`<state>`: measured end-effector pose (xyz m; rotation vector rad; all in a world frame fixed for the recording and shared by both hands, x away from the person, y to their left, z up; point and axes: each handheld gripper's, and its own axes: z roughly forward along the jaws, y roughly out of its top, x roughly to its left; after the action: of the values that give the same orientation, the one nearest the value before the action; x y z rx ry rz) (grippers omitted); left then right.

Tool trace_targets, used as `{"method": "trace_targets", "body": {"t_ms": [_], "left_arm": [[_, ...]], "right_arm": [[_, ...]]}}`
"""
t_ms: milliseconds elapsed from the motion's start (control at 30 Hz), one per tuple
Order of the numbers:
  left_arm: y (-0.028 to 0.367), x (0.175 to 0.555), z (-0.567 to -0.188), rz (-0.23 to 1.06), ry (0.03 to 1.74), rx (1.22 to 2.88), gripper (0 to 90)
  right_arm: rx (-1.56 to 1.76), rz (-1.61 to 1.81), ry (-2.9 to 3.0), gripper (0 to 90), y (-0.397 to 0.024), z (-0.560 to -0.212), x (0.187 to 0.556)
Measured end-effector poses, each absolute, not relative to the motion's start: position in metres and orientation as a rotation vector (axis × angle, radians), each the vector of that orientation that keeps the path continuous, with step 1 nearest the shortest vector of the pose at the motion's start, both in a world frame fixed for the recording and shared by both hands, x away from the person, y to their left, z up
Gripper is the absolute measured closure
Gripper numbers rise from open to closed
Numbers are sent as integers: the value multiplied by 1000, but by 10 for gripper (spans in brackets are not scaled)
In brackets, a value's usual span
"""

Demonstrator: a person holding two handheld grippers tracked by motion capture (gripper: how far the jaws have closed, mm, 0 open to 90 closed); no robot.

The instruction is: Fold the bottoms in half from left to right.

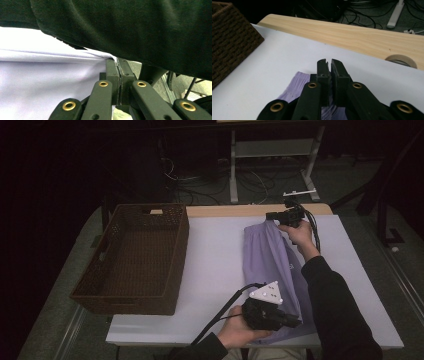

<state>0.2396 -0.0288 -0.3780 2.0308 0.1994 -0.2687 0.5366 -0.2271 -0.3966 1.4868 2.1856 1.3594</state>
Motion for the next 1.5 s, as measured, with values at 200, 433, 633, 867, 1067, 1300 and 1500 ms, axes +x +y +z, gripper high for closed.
{"method": "trace_targets", "body": {"t_ms": [200,433,633,867,1067,1300,1500], "left_arm": [[-42,243,-386,-277,194,2038,891],[-61,246,-396,-305,188,2024,891],[-75,250,-411,-335,201,2034,891],[-84,256,-420,-362,217,2013,891],[-91,259,-428,-382,235,2002,891],[-95,263,-433,-391,256,2000,890],[-94,266,-435,-361,266,2020,886]], "right_arm": [[1486,1325,2199,850,-234,-402,538],[1428,1273,2260,850,-236,-407,539],[1403,1240,2292,850,-239,-413,543],[1407,1222,2288,850,-249,-415,547],[1405,1224,2289,849,-255,-419,550],[1405,1231,2288,848,-258,-424,551],[1381,1189,2290,834,-252,-424,549]]}}
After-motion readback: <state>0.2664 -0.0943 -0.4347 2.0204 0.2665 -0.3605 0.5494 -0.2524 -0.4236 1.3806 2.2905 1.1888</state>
